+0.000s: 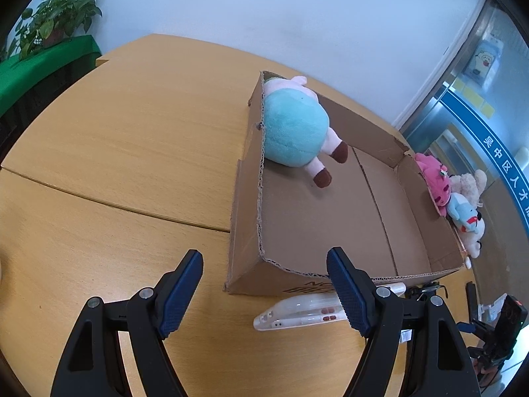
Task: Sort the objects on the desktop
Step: 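Move both grippers back toward the black charger box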
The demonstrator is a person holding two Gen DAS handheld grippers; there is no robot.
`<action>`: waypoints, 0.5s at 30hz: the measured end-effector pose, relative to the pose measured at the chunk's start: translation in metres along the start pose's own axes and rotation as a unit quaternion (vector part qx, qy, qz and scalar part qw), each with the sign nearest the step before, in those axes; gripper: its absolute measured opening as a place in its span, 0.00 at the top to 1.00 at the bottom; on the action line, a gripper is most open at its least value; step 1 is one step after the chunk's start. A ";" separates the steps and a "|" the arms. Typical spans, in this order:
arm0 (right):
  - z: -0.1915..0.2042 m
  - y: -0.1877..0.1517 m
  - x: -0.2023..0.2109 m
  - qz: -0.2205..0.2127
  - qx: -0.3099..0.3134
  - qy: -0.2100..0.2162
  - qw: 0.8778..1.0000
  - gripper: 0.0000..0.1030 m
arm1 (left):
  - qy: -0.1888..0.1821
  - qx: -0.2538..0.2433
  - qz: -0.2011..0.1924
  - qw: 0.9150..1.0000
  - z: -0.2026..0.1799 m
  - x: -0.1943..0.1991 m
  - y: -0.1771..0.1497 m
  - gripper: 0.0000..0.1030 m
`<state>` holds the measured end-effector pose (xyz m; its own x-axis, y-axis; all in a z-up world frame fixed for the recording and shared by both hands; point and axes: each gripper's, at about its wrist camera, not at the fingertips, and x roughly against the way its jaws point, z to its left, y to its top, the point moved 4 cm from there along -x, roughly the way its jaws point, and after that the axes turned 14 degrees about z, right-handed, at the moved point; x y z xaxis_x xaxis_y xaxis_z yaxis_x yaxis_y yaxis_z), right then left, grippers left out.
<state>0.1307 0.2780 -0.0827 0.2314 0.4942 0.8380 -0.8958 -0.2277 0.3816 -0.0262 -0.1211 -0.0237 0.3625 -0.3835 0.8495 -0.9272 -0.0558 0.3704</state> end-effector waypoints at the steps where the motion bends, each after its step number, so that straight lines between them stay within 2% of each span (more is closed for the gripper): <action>1: 0.001 -0.002 0.000 -0.003 0.000 0.005 1.000 0.20 | 0.009 0.003 -0.007 1.000 0.000 0.005 -0.001 0.27; 5: 0.003 0.002 -0.005 -0.006 0.004 0.010 1.000 0.20 | 0.025 0.019 -0.078 0.996 -0.006 0.042 -0.012 0.27; 7: 0.002 0.005 -0.006 -0.009 0.002 0.016 1.000 0.20 | 0.015 0.000 -0.095 0.995 -0.026 0.054 -0.025 0.27; 9: -0.002 0.007 -0.007 -0.014 -0.002 0.027 1.000 0.20 | -0.008 -0.043 -0.075 0.996 -0.055 0.050 -0.037 0.26; 11: -0.003 0.011 -0.011 -0.014 0.003 0.039 0.999 0.20 | -0.059 -0.086 -0.031 0.994 -0.093 0.031 -0.054 0.25; 13: -0.001 0.012 -0.016 -0.008 0.015 0.038 0.999 0.20 | -0.134 -0.110 0.015 0.985 -0.124 0.008 -0.068 0.25; 14: -0.001 0.013 -0.018 -0.004 0.019 0.035 0.999 0.20 | -0.174 -0.118 0.039 0.977 -0.140 -0.005 -0.075 0.25; 15: -0.001 0.013 -0.021 0.002 0.022 0.034 0.999 0.20 | -0.194 -0.126 0.056 0.971 -0.152 -0.016 -0.079 0.25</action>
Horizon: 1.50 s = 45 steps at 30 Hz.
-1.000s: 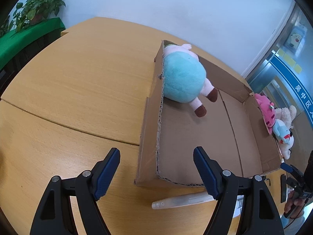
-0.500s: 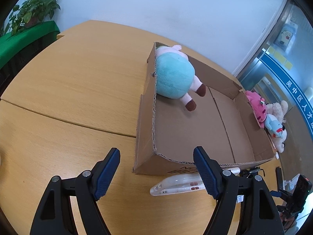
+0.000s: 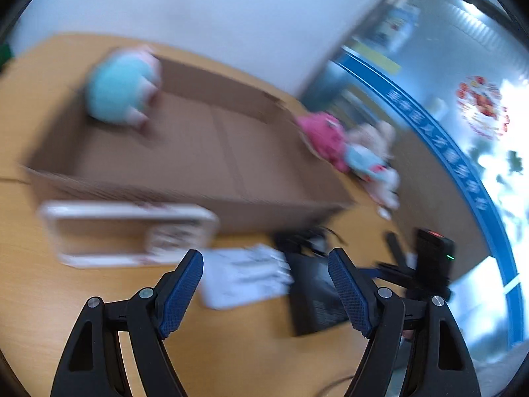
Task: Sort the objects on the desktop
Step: 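Move both grippers back toward the black charger box, then grasp the black charger box with both grippers and lift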
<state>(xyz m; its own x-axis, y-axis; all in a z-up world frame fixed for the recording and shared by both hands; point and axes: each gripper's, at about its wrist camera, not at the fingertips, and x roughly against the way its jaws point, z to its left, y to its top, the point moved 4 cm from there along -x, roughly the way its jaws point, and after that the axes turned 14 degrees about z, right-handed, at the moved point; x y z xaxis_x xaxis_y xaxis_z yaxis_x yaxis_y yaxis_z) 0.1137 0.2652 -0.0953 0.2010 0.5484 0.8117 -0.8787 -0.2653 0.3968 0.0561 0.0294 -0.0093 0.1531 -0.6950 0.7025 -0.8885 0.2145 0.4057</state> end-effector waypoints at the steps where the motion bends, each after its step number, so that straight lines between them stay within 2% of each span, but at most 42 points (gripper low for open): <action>1: 0.000 -0.001 -0.001 0.003 0.000 0.002 1.000 0.20 | -0.016 -0.009 0.017 1.000 -0.008 -0.016 -0.001 0.25; 5: 0.002 -0.008 -0.007 0.017 0.013 0.008 1.000 0.20 | -0.048 -0.017 0.068 0.996 -0.022 -0.065 -0.006 0.29; 8: 0.013 -0.014 -0.017 0.036 0.048 -0.014 0.998 0.20 | -0.065 -0.026 0.100 0.993 -0.034 -0.092 -0.009 0.33; 11: 0.019 -0.014 -0.029 0.046 0.058 -0.019 0.997 0.20 | -0.075 -0.032 0.121 0.989 -0.041 -0.112 -0.007 0.39; 13: 0.023 -0.016 -0.034 0.048 0.060 -0.026 0.997 0.11 | -0.064 -0.023 0.117 0.991 -0.041 -0.115 -0.014 0.39; 15: 0.034 -0.020 -0.039 0.059 0.066 -0.020 0.996 0.07 | -0.052 -0.018 0.116 0.992 -0.044 -0.112 -0.021 0.39; 18: 0.060 -0.037 -0.045 0.083 0.106 -0.014 0.991 0.07 | -0.040 -0.013 0.131 0.990 -0.042 -0.101 -0.041 0.39; 21: 0.073 -0.051 -0.045 0.080 0.132 -0.033 0.987 0.07 | -0.033 0.003 0.137 0.990 -0.039 -0.095 -0.054 0.39; 23: 0.064 -0.051 -0.043 0.069 0.115 -0.068 0.989 0.07 | -0.019 0.004 0.133 0.991 -0.034 -0.098 -0.055 0.39; 28: 0.055 -0.036 -0.043 0.044 0.082 -0.072 0.993 0.07 | -0.049 0.015 0.132 0.990 -0.026 -0.111 -0.048 0.42; 31: 0.054 -0.034 -0.049 0.045 0.075 -0.093 0.992 0.08 | -0.029 -0.009 0.137 0.990 -0.034 -0.113 -0.048 0.43; 33: 0.055 -0.032 -0.044 0.029 0.072 -0.096 0.992 0.11 | -0.026 -0.013 0.139 0.990 -0.037 -0.110 -0.052 0.43; 36: 0.067 -0.029 -0.032 0.003 0.089 -0.112 0.990 0.14 | -0.025 -0.006 0.118 0.993 -0.042 -0.094 -0.053 0.43; 39: 0.077 -0.019 -0.020 -0.016 0.102 -0.113 0.988 0.14 | -0.004 -0.013 0.085 0.996 -0.054 -0.072 -0.045 0.43; 45: 0.106 0.022 0.014 -0.081 0.152 -0.146 0.974 0.14 | 0.025 -0.038 -0.005 0.999 -0.073 -0.013 -0.009 0.43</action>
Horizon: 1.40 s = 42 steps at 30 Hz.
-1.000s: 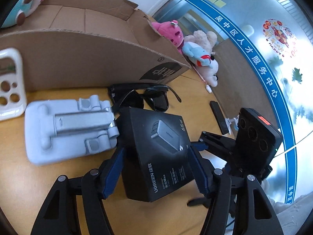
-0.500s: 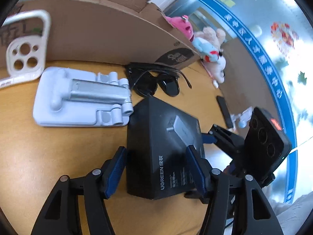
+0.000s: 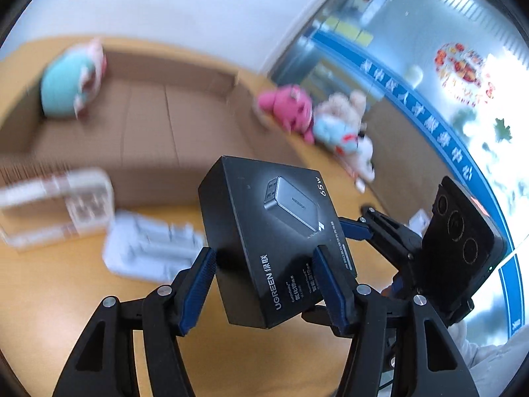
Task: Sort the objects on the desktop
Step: 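Grasp the black charger box with both grippers and lift, then lower the charger box into the cardboard box beside the pig plush and release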
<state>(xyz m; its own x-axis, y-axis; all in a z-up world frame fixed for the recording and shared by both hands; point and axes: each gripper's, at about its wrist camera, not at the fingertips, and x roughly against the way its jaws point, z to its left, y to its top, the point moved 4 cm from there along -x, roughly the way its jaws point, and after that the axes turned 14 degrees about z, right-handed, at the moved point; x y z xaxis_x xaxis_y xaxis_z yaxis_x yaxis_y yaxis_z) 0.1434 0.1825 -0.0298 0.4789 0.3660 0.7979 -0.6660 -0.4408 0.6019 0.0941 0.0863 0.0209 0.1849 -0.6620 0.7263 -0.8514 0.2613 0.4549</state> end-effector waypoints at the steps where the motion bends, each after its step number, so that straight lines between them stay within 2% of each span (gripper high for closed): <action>1: 0.000 0.009 0.004 -0.010 0.008 -0.005 1.000 0.14 | 0.007 -0.008 -0.013 1.000 0.000 0.010 0.009 0.43; 6: -0.007 0.079 0.013 -0.056 0.058 -0.031 0.996 0.14 | 0.037 -0.030 -0.066 0.997 0.009 0.049 0.060 0.43; 10: -0.022 0.132 0.013 -0.082 0.086 -0.037 0.992 0.14 | 0.065 -0.052 -0.099 0.992 0.020 0.076 0.113 0.43; 15: -0.056 0.199 0.004 -0.109 0.086 -0.021 0.990 0.14 | 0.072 -0.050 -0.113 0.990 0.048 0.096 0.179 0.43; 18: -0.077 0.230 -0.004 -0.115 0.079 -0.014 0.990 0.14 | 0.078 -0.050 -0.111 0.989 0.066 0.096 0.223 0.43; 22: -0.116 0.268 -0.027 -0.113 0.059 -0.003 0.992 0.14 | 0.074 -0.032 -0.085 0.993 0.096 0.072 0.271 0.45; 24: -0.131 0.282 -0.046 -0.094 0.060 -0.014 0.994 0.15 | 0.077 -0.016 -0.065 0.995 0.112 0.054 0.293 0.47; 29: -0.174 0.295 -0.113 -0.042 0.017 0.017 0.999 0.16 | 0.098 0.020 -0.019 0.995 0.158 0.002 0.316 0.48; 35: -0.210 0.288 -0.193 0.010 -0.060 0.071 0.996 0.16 | 0.122 0.069 0.045 0.989 0.210 -0.057 0.329 0.46; 42: -0.222 0.279 -0.254 0.083 -0.118 0.123 0.982 0.21 | 0.166 0.113 0.113 0.973 0.244 -0.099 0.331 0.47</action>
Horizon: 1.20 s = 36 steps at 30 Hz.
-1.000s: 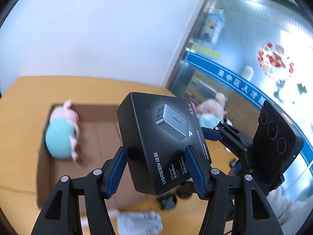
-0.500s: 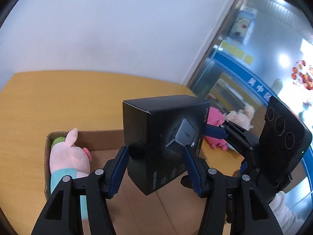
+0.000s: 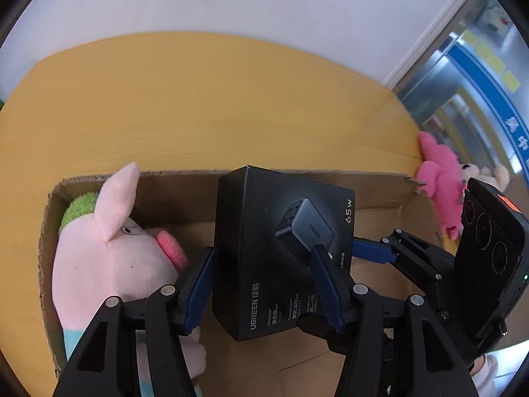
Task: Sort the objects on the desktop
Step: 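Lower the charger box into the cardboard box beside the pig plush and release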
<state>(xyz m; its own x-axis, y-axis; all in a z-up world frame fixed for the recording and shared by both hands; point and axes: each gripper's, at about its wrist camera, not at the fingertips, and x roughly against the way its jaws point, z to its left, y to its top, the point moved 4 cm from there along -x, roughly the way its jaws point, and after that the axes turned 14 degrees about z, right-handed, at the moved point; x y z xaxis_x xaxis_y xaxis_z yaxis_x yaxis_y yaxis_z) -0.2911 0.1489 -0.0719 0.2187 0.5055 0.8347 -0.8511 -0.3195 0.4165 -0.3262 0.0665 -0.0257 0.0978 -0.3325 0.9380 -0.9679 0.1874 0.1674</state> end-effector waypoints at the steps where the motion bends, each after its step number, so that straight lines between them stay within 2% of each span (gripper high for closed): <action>1: -0.002 0.001 -0.005 0.007 -0.005 0.003 1.000 0.23 | 0.011 0.001 0.005 1.000 0.000 -0.004 0.002 0.47; 4: -0.008 0.002 -0.022 0.026 -0.018 0.016 0.999 0.25 | 0.038 0.004 0.016 0.999 -0.005 -0.008 0.004 0.48; 7: -0.014 0.018 -0.024 0.023 -0.029 0.034 0.999 0.25 | 0.046 0.010 0.026 0.999 -0.007 -0.008 0.004 0.48; 12: -0.015 -0.001 -0.025 0.031 -0.016 0.022 0.999 0.25 | 0.053 0.009 0.017 0.998 -0.009 -0.003 0.005 0.48; 16: -0.013 0.000 -0.019 0.021 -0.022 0.015 0.999 0.25 | 0.065 0.006 -0.026 0.998 -0.009 0.026 -0.004 0.48; 18: -0.011 0.002 -0.002 0.001 -0.036 0.017 0.999 0.25 | 0.068 -0.003 -0.065 0.996 -0.011 0.050 -0.014 0.47; 20: -0.007 0.001 0.021 -0.015 -0.040 -0.003 0.999 0.24 | 0.066 -0.017 -0.114 0.991 -0.017 0.081 -0.031 0.42; 21: -0.001 -0.007 0.045 -0.029 -0.039 -0.038 0.998 0.23 | 0.071 -0.020 -0.140 0.987 -0.019 0.097 -0.043 0.34; 22: 0.006 -0.014 0.061 -0.040 -0.037 -0.064 0.996 0.23 | 0.084 -0.022 -0.171 0.982 -0.023 0.115 -0.057 0.29; 24: 0.022 -0.031 0.089 -0.067 -0.034 -0.094 0.993 0.20 | 0.112 -0.025 -0.227 0.967 -0.032 0.141 -0.085 0.13; 26: 0.045 -0.061 0.123 -0.103 -0.042 -0.126 0.986 0.19 | 0.119 -0.039 -0.276 0.953 -0.045 0.161 -0.120 0.02; 28: 0.064 -0.077 0.134 -0.123 -0.053 -0.144 0.980 0.18 | 0.104 -0.054 -0.306 0.945 -0.059 0.172 -0.154 0.01; 31: 0.081 -0.117 0.151 -0.153 -0.087 -0.181 0.968 0.18 | 0.053 -0.057 -0.314 0.946 -0.062 0.183 -0.194 0.01; 36: 0.108 -0.153 0.153 -0.157 -0.087 -0.216 0.960 0.18 | 0.050 -0.058 -0.329 0.941 -0.076 0.185 -0.234 0.01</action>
<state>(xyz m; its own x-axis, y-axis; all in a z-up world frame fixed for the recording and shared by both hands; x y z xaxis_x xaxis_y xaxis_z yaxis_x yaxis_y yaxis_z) -0.0761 0.1886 0.0305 0.6235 0.1631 0.7646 -0.7691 -0.0482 0.6373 -0.0642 0.0318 0.1316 0.6949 -0.3236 0.6422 -0.6584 0.0728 0.7491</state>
